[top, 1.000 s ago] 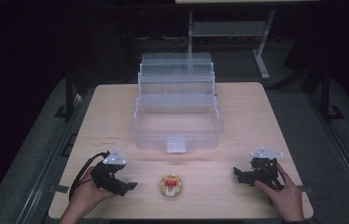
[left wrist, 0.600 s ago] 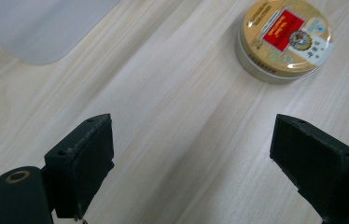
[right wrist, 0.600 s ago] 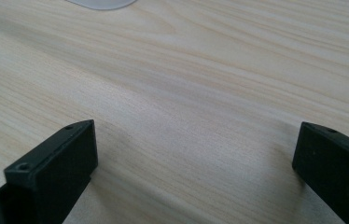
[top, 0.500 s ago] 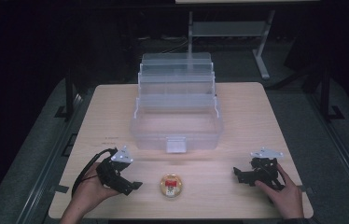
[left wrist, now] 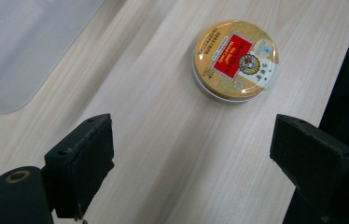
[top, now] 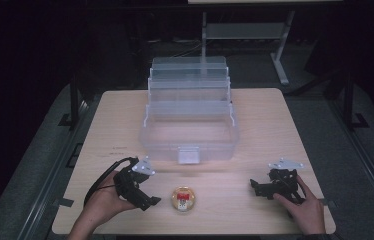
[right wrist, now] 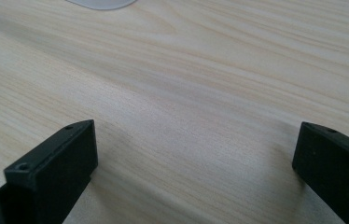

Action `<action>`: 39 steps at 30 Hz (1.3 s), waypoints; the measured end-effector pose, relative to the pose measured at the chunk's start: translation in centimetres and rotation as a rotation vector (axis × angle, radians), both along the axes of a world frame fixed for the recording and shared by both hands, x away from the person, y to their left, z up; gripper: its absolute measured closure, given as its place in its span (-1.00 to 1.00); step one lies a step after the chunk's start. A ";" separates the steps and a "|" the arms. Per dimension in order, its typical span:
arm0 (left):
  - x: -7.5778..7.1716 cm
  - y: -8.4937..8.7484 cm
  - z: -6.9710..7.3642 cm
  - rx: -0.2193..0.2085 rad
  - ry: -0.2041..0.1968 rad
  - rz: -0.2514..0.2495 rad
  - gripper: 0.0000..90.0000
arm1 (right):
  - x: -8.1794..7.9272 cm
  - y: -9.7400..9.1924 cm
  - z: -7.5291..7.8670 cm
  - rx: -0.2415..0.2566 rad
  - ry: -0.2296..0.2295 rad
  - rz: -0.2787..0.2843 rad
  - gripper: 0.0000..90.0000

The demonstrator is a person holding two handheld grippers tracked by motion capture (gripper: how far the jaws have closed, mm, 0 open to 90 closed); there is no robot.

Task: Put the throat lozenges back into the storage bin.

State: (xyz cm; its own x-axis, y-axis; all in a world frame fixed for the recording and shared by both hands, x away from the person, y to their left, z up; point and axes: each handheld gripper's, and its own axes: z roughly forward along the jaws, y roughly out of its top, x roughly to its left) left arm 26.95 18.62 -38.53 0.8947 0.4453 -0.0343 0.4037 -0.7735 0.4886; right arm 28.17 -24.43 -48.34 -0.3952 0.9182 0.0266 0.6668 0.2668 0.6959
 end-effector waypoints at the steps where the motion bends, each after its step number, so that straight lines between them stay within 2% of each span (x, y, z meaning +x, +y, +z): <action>1: 0.0 -0.2 0.0 0.000 0.001 -0.003 -0.72 | 0.0 0.0 0.0 0.000 -0.001 0.001 -1.00; 12: 0.1 -1.9 -0.3 0.031 0.023 -0.056 -0.72 | 0.0 0.0 0.0 -0.001 -0.002 0.002 -1.00; 32: 0.2 -4.7 -0.4 0.077 0.027 -0.137 -0.72 | 0.0 0.0 0.0 -0.001 -0.001 0.001 -1.00; 39: 0.4 -6.3 -1.3 0.101 0.041 -0.177 -0.72 | 0.0 0.0 0.0 -0.001 -0.001 0.001 -1.00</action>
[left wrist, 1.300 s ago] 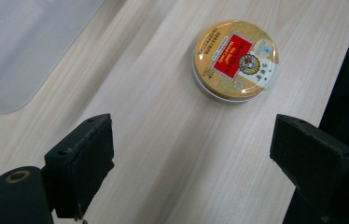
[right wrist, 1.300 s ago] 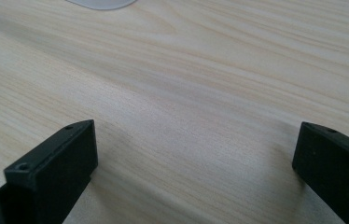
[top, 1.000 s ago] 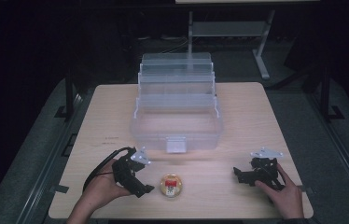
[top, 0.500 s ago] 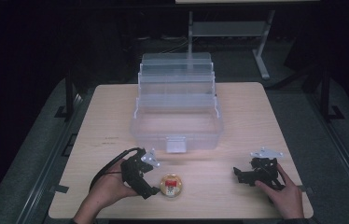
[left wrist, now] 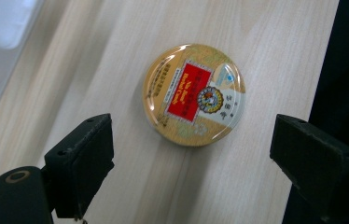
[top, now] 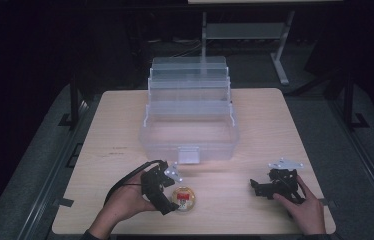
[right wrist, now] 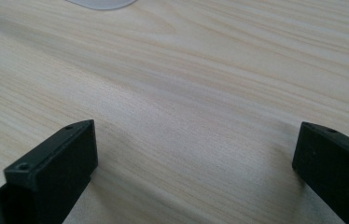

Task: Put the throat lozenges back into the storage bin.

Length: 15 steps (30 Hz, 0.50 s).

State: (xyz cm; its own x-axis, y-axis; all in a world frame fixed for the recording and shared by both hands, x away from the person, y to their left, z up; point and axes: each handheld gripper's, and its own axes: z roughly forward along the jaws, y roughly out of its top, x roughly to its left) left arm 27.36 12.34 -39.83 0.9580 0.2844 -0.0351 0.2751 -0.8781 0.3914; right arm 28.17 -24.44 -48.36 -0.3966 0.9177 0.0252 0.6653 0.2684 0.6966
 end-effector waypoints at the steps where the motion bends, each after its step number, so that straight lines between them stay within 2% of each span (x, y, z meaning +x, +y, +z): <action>1: 0.0 -0.2 -0.1 0.010 0.000 -0.009 -0.72 | 0.0 0.0 0.0 0.000 0.000 0.000 -1.00; 15: 0.5 -2.4 -1.9 0.057 0.008 -0.069 -0.73 | 0.0 0.0 0.0 0.000 0.000 0.000 -1.00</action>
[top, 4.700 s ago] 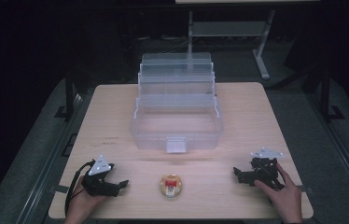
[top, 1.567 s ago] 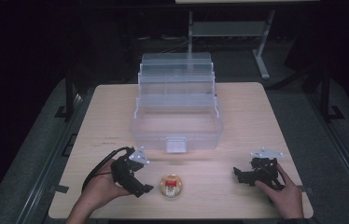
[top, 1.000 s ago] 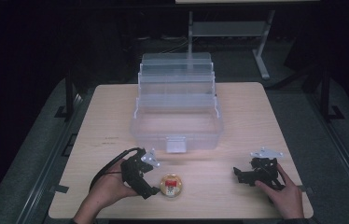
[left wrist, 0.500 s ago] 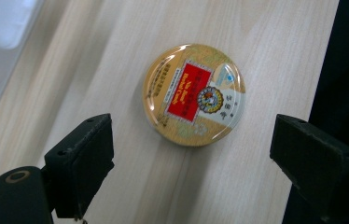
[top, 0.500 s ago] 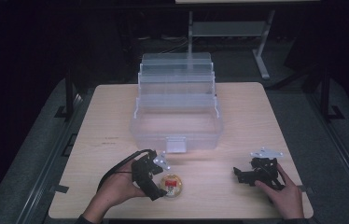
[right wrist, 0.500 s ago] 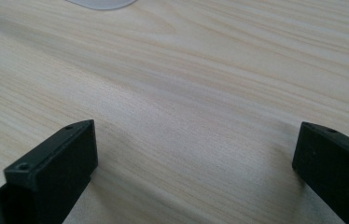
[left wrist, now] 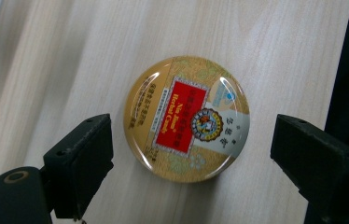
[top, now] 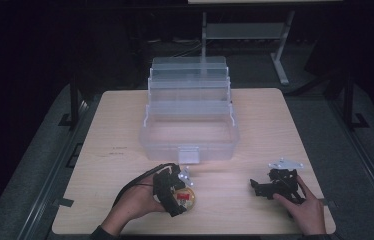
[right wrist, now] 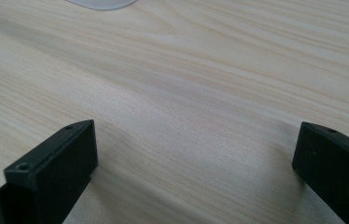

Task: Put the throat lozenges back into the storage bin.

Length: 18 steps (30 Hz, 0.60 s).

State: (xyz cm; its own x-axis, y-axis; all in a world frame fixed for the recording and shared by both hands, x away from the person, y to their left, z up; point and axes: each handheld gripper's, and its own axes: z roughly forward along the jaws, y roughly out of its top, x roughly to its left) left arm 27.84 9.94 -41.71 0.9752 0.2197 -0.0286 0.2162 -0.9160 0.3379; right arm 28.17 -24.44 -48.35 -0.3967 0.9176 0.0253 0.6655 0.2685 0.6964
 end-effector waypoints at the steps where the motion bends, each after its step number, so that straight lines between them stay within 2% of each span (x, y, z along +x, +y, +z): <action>1: 0.0 -0.1 -0.1 0.002 0.000 -0.002 -0.73 | 0.0 0.0 0.0 0.000 0.000 0.000 -1.00; 18: 0.5 -1.7 -2.0 0.059 -0.008 -0.032 -0.73 | 0.0 0.0 0.0 0.001 0.001 -0.001 -1.00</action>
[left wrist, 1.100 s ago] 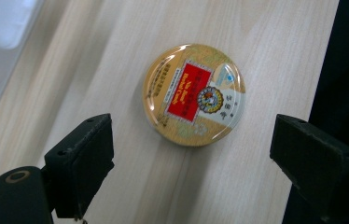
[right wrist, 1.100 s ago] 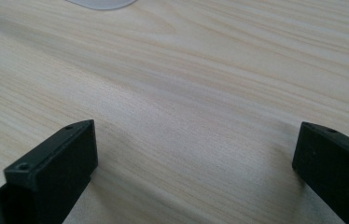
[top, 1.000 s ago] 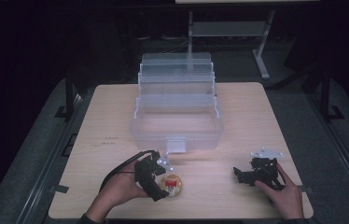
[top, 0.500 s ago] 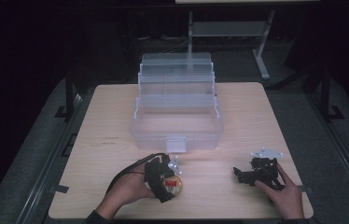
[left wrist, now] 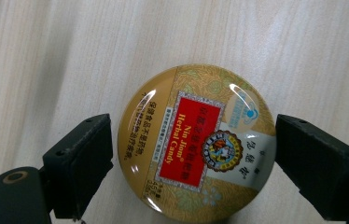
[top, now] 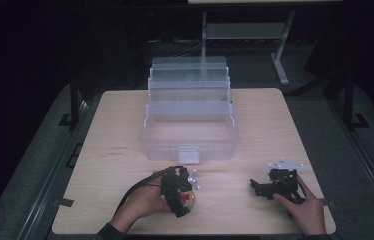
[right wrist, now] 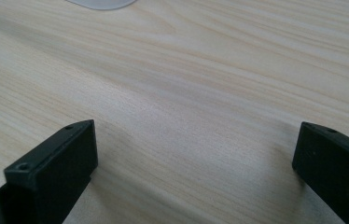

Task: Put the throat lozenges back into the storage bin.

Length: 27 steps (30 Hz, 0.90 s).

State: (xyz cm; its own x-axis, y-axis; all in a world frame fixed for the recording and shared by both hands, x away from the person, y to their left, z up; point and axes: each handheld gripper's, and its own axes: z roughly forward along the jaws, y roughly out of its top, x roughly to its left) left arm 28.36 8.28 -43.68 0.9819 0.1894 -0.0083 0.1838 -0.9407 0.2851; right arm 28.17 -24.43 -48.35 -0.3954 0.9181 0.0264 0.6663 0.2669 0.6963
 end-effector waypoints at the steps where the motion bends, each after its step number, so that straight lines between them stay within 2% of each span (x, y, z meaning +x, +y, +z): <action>1: 0.0 -0.1 -0.1 0.004 0.001 -0.004 -0.73 | 0.0 0.0 0.0 -0.001 -0.001 0.002 -1.00; 12: 0.0 -0.4 -0.7 0.025 0.003 -0.014 -0.69 | 0.0 0.0 0.0 -0.001 -0.001 0.001 -1.00; 18: 0.1 -0.3 -0.6 0.015 0.005 -0.007 -0.59 | 0.0 0.0 0.0 -0.001 -0.001 0.001 -1.00; 27: 0.0 -0.3 -0.6 0.017 0.007 -0.003 -0.57 | 0.0 0.0 0.0 -0.001 -0.001 0.001 -1.00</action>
State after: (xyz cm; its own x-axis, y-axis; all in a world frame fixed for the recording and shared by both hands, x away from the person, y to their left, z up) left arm 28.40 8.03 -44.27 0.9823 0.1871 -0.0122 0.1834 -0.9457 0.2682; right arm 28.17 -24.44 -48.35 -0.3963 0.9178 0.0253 0.6655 0.2682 0.6965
